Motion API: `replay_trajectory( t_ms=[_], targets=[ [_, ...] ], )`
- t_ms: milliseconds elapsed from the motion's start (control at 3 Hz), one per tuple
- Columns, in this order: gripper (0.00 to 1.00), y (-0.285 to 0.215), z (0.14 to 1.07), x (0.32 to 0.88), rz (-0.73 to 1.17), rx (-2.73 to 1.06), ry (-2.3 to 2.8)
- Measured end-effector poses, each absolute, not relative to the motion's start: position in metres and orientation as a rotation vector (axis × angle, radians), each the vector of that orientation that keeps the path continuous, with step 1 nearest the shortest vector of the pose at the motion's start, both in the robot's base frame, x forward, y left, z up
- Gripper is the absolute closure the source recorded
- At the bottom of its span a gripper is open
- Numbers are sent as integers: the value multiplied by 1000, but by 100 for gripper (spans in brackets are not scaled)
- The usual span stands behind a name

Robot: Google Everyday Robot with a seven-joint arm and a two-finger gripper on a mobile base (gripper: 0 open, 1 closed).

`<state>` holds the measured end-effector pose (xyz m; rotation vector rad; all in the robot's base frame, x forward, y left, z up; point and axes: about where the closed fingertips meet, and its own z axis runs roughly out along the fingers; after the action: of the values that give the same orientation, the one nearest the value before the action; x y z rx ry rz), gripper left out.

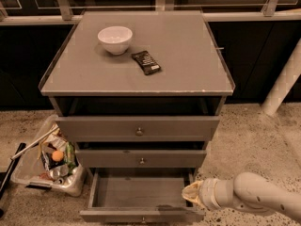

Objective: Close bottom drawer

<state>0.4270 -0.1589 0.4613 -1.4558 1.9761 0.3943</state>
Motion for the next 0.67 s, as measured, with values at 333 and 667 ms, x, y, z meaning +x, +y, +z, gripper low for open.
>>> replay_trajectory(
  t_ms=[333,667],
  targets=[
    [100,-158,420,427,435,-1440,1991],
    [100,-154,370,428,551,-1389,2061]
  ],
)
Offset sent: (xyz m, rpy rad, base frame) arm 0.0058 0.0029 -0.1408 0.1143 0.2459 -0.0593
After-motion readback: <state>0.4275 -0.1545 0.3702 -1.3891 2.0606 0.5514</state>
